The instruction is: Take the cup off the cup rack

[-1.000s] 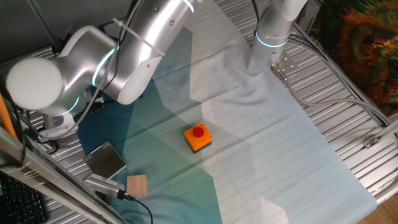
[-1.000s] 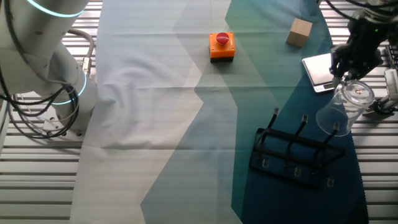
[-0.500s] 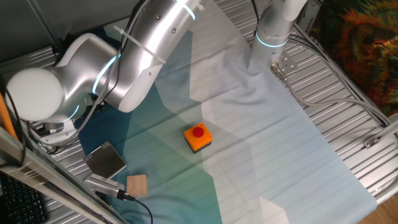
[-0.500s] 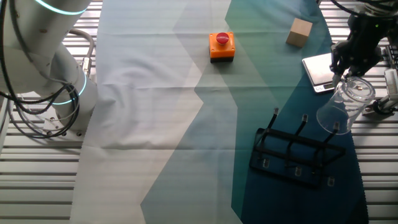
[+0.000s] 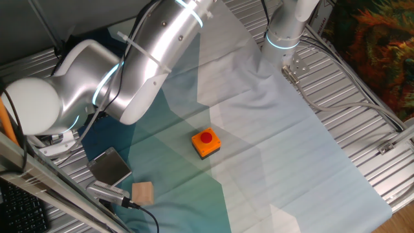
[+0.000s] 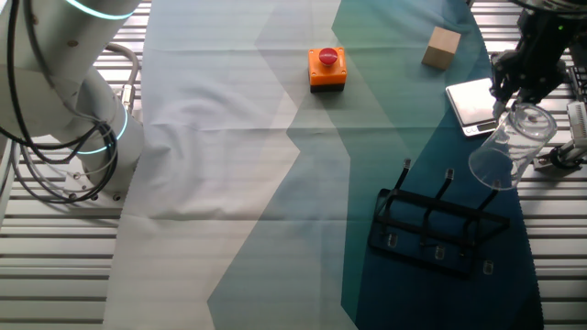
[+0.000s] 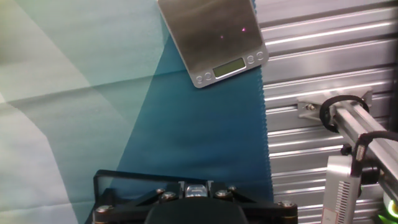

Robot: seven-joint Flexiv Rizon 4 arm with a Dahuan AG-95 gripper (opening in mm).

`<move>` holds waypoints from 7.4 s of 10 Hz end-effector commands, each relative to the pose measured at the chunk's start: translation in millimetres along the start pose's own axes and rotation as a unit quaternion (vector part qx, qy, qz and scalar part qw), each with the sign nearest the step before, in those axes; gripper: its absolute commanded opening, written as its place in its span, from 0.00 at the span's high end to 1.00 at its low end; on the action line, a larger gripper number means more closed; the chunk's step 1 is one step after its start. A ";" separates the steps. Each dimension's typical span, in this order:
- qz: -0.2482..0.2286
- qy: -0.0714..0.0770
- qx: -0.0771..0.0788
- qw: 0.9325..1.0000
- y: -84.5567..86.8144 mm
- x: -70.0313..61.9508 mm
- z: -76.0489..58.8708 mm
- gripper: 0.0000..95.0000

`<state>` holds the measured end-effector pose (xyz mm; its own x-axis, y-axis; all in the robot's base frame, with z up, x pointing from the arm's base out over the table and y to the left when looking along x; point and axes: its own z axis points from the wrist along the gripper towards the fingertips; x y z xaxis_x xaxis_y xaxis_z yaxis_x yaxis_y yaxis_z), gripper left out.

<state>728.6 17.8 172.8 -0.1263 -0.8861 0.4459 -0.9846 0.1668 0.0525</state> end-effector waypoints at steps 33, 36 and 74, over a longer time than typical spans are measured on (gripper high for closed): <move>0.324 -0.274 -0.062 0.903 86.9 -92.2 5.5 1.00; 0.354 -0.302 -0.079 0.882 89.4 -95.8 3.5 1.00; 0.466 -0.394 -0.007 0.792 80.4 -115.0 -1.3 1.00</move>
<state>663.9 134.4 127.0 -0.8388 -0.3711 -0.3984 -0.4229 0.9049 0.0475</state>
